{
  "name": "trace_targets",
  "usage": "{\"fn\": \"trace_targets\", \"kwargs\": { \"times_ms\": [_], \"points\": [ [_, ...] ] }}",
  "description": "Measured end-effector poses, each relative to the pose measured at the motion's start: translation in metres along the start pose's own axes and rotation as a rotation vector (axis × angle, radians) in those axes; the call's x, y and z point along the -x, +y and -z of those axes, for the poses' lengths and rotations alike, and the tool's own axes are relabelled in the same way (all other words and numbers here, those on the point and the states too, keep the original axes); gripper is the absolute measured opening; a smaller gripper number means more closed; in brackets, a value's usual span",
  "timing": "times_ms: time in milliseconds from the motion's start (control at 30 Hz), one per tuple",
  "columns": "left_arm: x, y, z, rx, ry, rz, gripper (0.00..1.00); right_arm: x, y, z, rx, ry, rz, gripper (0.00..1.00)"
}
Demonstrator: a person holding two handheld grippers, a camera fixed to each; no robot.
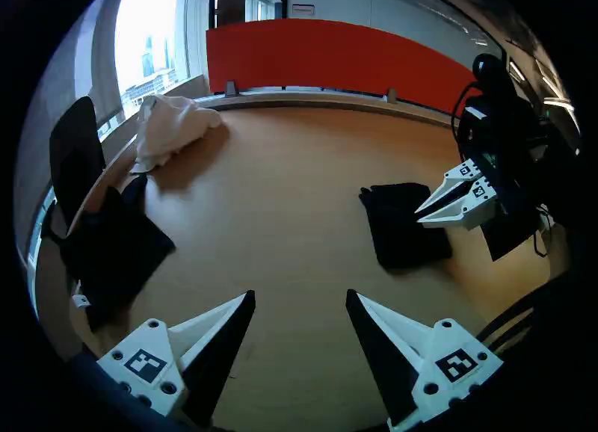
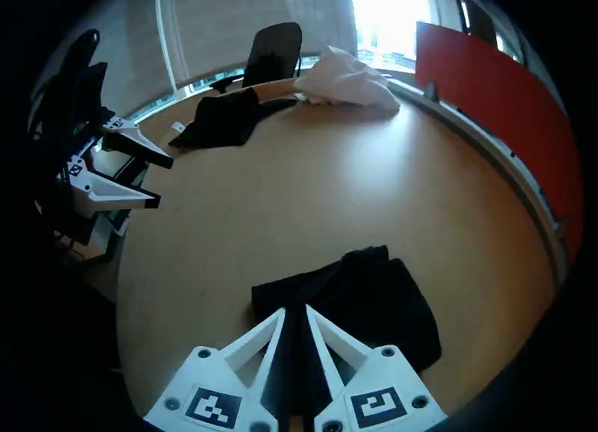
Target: Fold towel
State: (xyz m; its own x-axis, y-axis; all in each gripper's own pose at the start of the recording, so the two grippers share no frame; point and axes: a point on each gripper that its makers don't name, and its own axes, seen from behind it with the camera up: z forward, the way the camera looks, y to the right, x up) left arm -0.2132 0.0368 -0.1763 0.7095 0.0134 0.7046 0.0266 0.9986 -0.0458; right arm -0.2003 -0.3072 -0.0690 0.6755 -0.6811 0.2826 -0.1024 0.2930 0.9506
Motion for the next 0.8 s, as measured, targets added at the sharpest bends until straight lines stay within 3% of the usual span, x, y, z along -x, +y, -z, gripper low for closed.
{"fn": "trace_targets", "kwargs": {
  "times_ms": [333, 500, 567, 733, 800],
  "points": [
    [0.0002, 0.0007, -0.0003, -0.001, 0.0, -0.001, 0.9, 0.004, -0.0048, -0.0017, -0.013, -0.007, -0.011, 0.06],
    [-0.0001, 0.0011, -0.0005, 0.001, 0.0, -0.003, 0.9, 0.0045, -0.0048, -0.001, -0.007, -0.004, -0.011, 0.16],
    [-0.0004, 0.0016, -0.0007, 0.002, 0.001, -0.005, 0.9, 0.0048, -0.0046, -0.0001, -0.004, -0.001, -0.015, 0.28],
    [-0.0012, 0.0029, -0.0011, 0.005, 0.002, -0.011, 0.9, 0.0072, -0.0037, 0.0023, 0.011, 0.004, -0.028, 0.69],
    [-0.0016, 0.0033, -0.0011, 0.006, 0.003, -0.013, 0.9, 0.0085, -0.0026, 0.0032, 0.023, 0.006, -0.035, 0.76]
  ]
}}
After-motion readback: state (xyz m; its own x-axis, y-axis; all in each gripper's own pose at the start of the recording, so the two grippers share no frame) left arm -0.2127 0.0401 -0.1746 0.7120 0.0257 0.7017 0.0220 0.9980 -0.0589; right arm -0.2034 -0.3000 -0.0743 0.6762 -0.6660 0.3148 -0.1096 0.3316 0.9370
